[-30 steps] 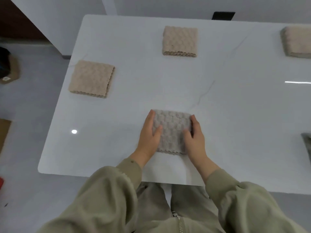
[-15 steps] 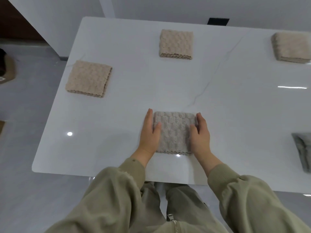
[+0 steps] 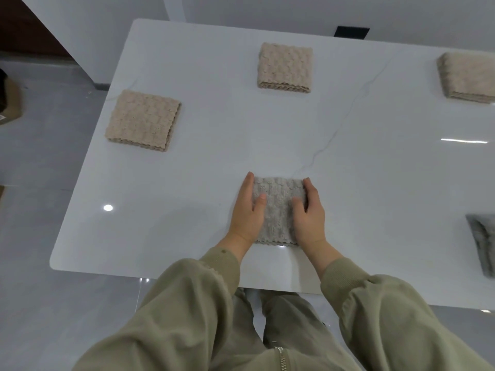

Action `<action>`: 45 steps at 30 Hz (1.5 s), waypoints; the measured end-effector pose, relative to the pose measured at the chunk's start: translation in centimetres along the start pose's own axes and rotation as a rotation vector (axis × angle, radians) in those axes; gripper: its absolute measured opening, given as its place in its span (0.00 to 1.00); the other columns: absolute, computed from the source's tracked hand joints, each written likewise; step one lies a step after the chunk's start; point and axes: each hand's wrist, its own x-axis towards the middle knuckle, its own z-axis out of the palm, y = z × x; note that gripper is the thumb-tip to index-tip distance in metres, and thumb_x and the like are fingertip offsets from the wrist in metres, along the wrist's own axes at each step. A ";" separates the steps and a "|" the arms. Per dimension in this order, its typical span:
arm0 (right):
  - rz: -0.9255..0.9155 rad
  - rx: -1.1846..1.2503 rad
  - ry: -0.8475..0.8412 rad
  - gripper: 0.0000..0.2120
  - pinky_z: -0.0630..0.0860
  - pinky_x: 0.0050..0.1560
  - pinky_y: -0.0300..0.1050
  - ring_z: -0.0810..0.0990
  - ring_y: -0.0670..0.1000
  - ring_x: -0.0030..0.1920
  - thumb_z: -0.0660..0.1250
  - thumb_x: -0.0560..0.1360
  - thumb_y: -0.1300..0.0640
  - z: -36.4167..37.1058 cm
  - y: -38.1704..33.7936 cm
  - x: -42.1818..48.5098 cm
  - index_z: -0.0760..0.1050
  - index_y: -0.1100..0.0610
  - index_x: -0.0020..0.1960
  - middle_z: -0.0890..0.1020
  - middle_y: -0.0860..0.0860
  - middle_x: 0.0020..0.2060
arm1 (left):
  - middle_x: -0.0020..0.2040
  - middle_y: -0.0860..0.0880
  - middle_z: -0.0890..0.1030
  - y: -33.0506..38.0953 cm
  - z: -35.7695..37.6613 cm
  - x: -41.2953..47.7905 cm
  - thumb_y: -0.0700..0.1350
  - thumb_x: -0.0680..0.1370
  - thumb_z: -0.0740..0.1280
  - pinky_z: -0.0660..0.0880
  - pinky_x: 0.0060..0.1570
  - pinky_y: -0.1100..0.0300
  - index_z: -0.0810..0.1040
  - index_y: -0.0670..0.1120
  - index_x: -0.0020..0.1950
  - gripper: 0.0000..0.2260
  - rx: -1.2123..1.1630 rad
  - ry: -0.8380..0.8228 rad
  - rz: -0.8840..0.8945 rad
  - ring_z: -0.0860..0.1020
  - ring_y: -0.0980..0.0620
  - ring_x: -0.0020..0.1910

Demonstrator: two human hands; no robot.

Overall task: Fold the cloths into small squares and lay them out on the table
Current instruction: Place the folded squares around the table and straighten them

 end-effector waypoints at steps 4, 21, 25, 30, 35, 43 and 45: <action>0.004 -0.011 0.008 0.31 0.61 0.70 0.41 0.64 0.48 0.71 0.56 0.72 0.50 -0.1 0.0 0.1 0.59 0.56 0.74 0.66 0.50 0.72 | 0.77 0.51 0.55 -0.1 -0.2 0.1 0.43 0.82 0.57 0.51 0.72 0.66 0.53 0.44 0.77 0.24 0.025 -0.023 0.020 0.53 0.57 0.75; -0.317 -0.213 -0.533 0.16 0.63 0.61 0.29 0.70 0.46 0.66 0.56 0.81 0.60 -4.9 -2.3 11.4 0.71 0.58 0.67 0.74 0.49 0.65 | 0.73 0.55 0.59 -1.6 4.7 -3.3 0.47 0.78 0.53 0.52 0.67 0.76 0.56 0.45 0.75 0.25 -0.247 0.896 -0.021 0.57 0.61 0.72; -0.406 -0.274 -0.770 0.15 0.64 0.56 0.22 0.71 0.44 0.64 0.56 0.81 0.58 -2.9 -3.7 13.2 0.73 0.57 0.66 0.76 0.46 0.62 | 0.74 0.58 0.54 -0.7 8.5 -4.0 0.46 0.78 0.52 0.51 0.66 0.78 0.51 0.47 0.77 0.26 -0.376 1.119 -0.088 0.53 0.68 0.72; -0.448 -0.278 -1.029 0.20 0.64 0.61 0.31 0.71 0.41 0.63 0.55 0.76 0.48 -0.1 -5.4 12.9 0.73 0.52 0.65 0.75 0.43 0.62 | 0.75 0.59 0.53 0.3 12.2 -4.1 0.48 0.79 0.53 0.53 0.67 0.76 0.49 0.47 0.77 0.27 -0.515 1.245 -0.080 0.52 0.69 0.72; -0.466 -0.298 -1.107 0.14 0.66 0.62 0.29 0.72 0.40 0.63 0.58 0.80 0.56 0.7 -4.0 11.8 0.73 0.53 0.65 0.75 0.45 0.64 | 0.76 0.54 0.54 1.3 12.8 -1.8 0.46 0.78 0.53 0.53 0.70 0.71 0.50 0.47 0.77 0.27 -0.537 1.330 -0.114 0.53 0.62 0.74; -0.493 -0.304 -1.091 0.16 0.64 0.61 0.24 0.70 0.40 0.64 0.58 0.80 0.56 0.4 -3.9 11.4 0.72 0.55 0.67 0.74 0.45 0.65 | 0.76 0.51 0.54 0.9 13.3 -1.5 0.45 0.78 0.52 0.53 0.72 0.68 0.51 0.45 0.76 0.27 -0.450 1.353 -0.107 0.53 0.59 0.75; -0.495 -0.304 -1.050 0.16 0.63 0.58 0.21 0.71 0.39 0.62 0.58 0.80 0.57 0.1 -4.1 11.8 0.72 0.56 0.67 0.74 0.46 0.65 | 0.77 0.49 0.54 1.0 13.4 -1.6 0.46 0.79 0.52 0.52 0.72 0.67 0.51 0.44 0.77 0.26 -0.432 1.347 -0.114 0.53 0.58 0.75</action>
